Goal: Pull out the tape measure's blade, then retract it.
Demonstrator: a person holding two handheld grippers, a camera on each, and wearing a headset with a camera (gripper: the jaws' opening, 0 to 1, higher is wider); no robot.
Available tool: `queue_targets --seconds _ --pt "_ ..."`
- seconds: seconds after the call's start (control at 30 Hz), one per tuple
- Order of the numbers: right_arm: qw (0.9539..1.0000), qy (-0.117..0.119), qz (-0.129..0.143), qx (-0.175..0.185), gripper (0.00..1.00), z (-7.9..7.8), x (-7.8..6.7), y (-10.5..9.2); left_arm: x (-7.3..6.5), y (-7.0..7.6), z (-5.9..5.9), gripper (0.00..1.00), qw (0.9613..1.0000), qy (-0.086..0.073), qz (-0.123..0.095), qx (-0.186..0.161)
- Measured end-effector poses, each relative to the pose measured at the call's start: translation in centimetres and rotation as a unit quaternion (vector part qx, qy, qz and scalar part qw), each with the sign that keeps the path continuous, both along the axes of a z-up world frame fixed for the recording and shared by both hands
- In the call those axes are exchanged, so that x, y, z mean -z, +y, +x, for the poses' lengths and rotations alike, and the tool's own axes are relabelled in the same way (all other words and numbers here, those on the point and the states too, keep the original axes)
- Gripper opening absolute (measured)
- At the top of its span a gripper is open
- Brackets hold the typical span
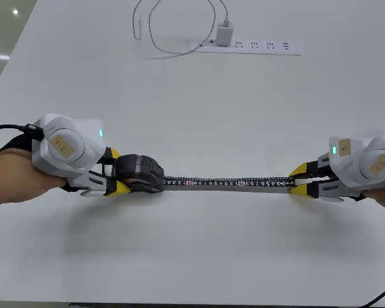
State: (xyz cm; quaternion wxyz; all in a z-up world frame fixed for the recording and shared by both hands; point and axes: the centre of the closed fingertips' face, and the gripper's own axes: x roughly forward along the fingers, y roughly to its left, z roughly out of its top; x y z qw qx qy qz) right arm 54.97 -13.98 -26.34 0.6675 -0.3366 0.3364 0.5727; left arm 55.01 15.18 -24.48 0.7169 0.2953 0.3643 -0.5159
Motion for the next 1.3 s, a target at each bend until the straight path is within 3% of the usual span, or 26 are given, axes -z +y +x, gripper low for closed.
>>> queue_targets --seconds 0.67,1.3 --pt "0.9999 0.007 -0.004 0.010 0.10 0.00 0.07 -0.01 -0.01 -0.05 0.14 0.27 1.0000 -0.003 0.003 0.000" --pt "0.9999 0.008 -0.007 0.010 0.11 -0.14 0.14 -0.08 0.00 -0.05 0.03 0.28 1.0000 0.005 0.002 -0.002"
